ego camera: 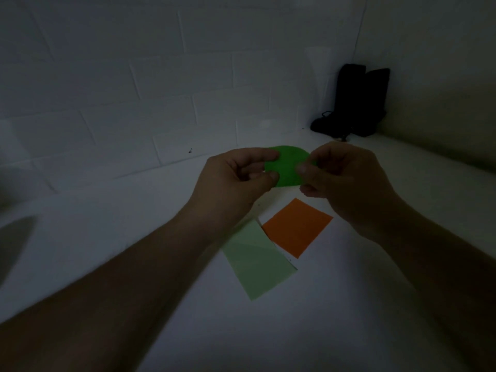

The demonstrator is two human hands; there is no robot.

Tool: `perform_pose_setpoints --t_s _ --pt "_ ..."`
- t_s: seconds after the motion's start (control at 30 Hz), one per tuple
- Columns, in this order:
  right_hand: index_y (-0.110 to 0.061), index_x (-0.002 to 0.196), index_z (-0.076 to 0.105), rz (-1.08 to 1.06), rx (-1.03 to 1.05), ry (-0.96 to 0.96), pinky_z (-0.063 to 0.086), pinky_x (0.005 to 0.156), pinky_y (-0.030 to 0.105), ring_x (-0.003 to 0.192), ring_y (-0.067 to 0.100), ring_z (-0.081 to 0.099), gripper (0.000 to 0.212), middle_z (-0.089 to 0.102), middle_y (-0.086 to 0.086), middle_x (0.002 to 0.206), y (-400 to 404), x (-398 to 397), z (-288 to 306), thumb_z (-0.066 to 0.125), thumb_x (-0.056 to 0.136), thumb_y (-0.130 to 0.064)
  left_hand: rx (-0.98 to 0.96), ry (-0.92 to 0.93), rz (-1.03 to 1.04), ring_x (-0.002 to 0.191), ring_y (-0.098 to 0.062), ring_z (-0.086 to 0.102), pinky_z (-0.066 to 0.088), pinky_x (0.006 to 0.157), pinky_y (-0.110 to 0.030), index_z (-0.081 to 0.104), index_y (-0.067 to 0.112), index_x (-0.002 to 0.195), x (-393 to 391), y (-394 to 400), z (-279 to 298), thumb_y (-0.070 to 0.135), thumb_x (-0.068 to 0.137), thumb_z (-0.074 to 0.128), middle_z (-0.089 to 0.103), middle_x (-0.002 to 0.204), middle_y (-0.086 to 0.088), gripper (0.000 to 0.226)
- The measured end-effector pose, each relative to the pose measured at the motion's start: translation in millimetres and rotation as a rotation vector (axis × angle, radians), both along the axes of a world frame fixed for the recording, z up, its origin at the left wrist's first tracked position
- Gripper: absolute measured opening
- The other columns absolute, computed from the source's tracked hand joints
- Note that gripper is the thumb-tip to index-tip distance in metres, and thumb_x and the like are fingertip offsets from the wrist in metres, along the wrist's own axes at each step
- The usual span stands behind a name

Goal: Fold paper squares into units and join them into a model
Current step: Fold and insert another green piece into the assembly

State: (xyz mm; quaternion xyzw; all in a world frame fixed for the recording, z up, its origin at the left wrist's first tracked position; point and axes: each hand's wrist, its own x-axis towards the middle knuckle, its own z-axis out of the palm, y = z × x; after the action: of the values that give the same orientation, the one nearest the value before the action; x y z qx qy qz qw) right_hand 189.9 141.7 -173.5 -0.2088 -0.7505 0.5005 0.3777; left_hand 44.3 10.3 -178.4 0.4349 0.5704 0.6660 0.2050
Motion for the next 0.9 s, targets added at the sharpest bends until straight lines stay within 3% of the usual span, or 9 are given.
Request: perform_pose_setpoints --t_s 0.1,0.23,0.37,0.5,0.6,0.7,0.9 --pt "-0.019 0.077 0.068 -0.018 -0.006 0.021 0.062 0.077 0.054 0.075 0.032 0.073 0.016 0.072 0.007 0.072 1 0 -2 0.075 0.087 -0.008 0.016 -0.053 0.016 0.08 -0.02 0.07 0.061 0.082 -0.03 0.076 0.016 0.101 1 2 0 -0.006 0.09 0.071 0.072 0.089 -0.025 0.025" --pt "-0.013 0.082 0.064 -0.032 -0.027 0.052 0.064 0.07 0.045 0.077 0.029 0.073 0.015 0.071 0.001 0.071 0 -2 -2 0.076 0.086 -0.004 -0.005 -0.182 0.0 0.084 -0.021 0.074 0.062 0.079 -0.031 0.076 0.014 0.099 2 3 1 -0.006 0.089 0.07 0.077 0.085 -0.01 0.023" --pt "-0.014 0.09 0.06 -0.019 -0.053 0.063 0.064 0.07 0.041 0.077 0.028 0.073 0.02 0.07 -0.002 0.067 2 -2 -2 0.074 0.086 -0.001 -0.017 -0.281 -0.006 0.084 -0.023 0.076 0.062 0.077 -0.031 0.074 0.012 0.106 3 3 2 -0.007 0.088 0.071 0.076 0.09 -0.018 0.026" --pt "-0.016 0.105 0.055 -0.004 -0.07 0.074 0.063 0.072 0.043 0.07 0.022 0.071 0.031 0.066 0.002 0.062 0 -1 -1 0.073 0.086 0.001 -0.035 -0.28 -0.014 0.083 -0.021 0.076 0.062 0.074 -0.029 0.073 0.014 0.107 4 2 4 -0.006 0.088 0.071 0.077 0.085 -0.012 0.028" --pt "-0.023 0.118 0.051 0.031 -0.226 0.083 0.064 0.076 0.044 0.084 0.027 0.072 0.046 0.067 0.011 0.084 -4 -2 1 0.074 0.086 0.001 -0.024 -0.236 -0.013 0.076 -0.018 0.074 0.061 0.071 -0.028 0.073 0.016 0.105 3 1 4 -0.007 0.089 0.071 0.076 0.076 -0.006 0.028" --pt "-0.027 0.138 0.043 0.119 -0.425 0.023 0.062 0.072 0.036 0.094 0.027 0.071 0.071 0.063 0.015 0.112 -8 -4 0 0.076 0.082 0.003 -0.025 -0.136 -0.013 0.071 -0.018 0.072 0.062 0.072 -0.029 0.074 0.014 0.101 5 2 1 -0.007 0.088 0.071 0.074 0.074 -0.006 0.025" --pt "-0.022 0.142 0.045 0.108 -0.325 -0.05 0.063 0.07 0.04 0.078 0.019 0.07 0.076 0.061 0.012 0.114 -11 -5 -4 0.077 0.079 0.006 -0.037 -0.097 0.0 0.07 -0.02 0.069 0.062 0.07 -0.026 0.074 0.009 0.096 11 3 1 -0.01 0.087 0.071 0.074 0.09 -0.025 0.021"
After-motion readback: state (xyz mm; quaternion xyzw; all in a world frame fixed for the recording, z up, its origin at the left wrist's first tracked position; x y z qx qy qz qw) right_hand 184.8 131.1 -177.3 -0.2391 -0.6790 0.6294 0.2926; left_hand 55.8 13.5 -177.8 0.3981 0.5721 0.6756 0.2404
